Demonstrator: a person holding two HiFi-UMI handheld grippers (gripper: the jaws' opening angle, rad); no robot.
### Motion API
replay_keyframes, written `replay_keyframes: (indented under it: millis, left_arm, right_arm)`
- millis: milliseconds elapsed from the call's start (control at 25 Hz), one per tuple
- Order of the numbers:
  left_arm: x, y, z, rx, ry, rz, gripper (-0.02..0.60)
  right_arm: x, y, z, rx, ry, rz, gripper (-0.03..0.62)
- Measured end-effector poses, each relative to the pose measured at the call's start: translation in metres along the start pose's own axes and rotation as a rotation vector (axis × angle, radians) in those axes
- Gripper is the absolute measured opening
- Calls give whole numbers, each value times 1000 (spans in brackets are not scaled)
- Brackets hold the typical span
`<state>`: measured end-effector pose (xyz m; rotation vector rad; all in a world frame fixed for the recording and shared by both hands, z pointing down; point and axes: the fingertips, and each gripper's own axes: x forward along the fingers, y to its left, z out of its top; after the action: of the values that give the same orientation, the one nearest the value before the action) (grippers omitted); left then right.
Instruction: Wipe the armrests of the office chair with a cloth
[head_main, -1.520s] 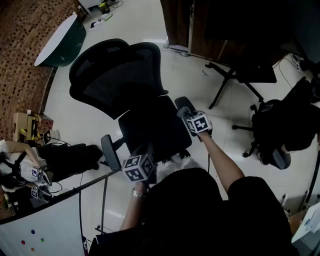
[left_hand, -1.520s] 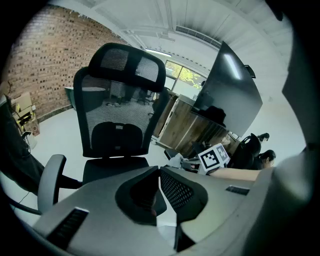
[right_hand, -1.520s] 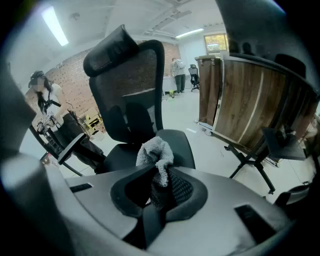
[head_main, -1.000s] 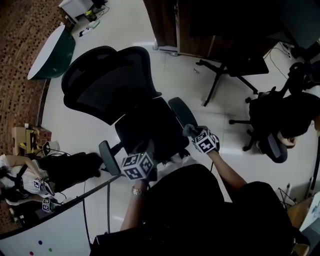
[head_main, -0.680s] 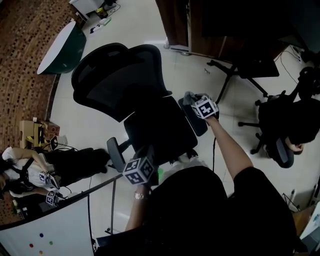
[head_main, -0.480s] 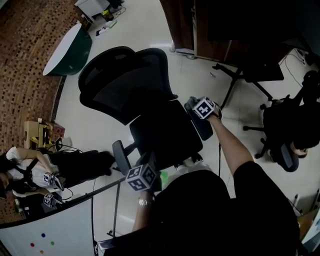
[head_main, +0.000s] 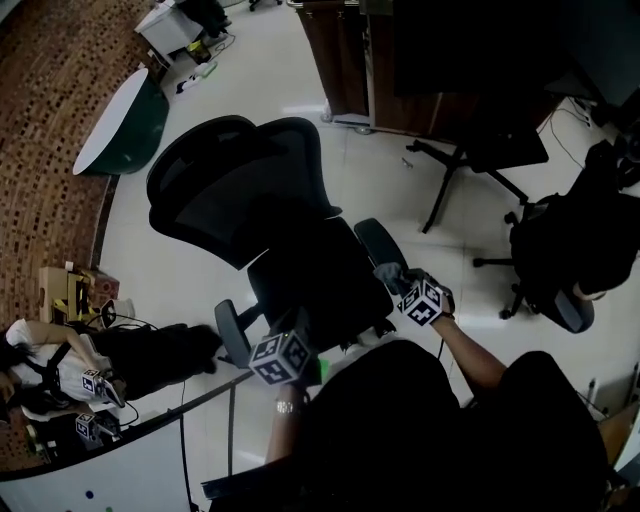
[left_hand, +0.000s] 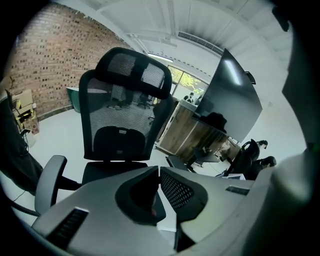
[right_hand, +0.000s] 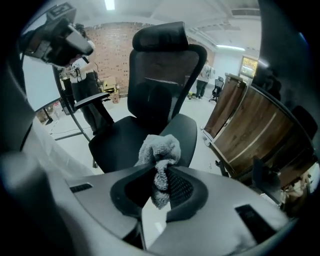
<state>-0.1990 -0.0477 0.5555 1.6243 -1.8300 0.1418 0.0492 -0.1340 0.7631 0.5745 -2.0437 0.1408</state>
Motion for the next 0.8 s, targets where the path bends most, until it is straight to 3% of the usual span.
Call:
replay_keyframes:
  millis: [240, 320, 440, 560, 680, 800]
  left_arm:
    - [20, -40, 5, 65, 31, -86, 18]
    - [21, -50, 7, 77, 32, -104, 18]
    - [19, -51, 10, 82, 24, -94, 18]
    - [13, -36, 6, 63, 26, -49, 18]
    - [2, -22, 0, 41, 20, -5, 18]
    - [-12, -7, -1, 20, 0, 34, 18]
  right_arm:
    - [-33, 39, -29, 170, 45, 84, 45]
    - [-42, 27, -11, 272, -29, 89, 44]
    - [-55, -35, 48, 382, -216, 30, 44]
    - [-34, -99, 108, 379, -282, 0, 44]
    - [11, -139, 146, 301, -227, -29, 44]
    - [59, -134, 123, 236, -67, -2, 44]
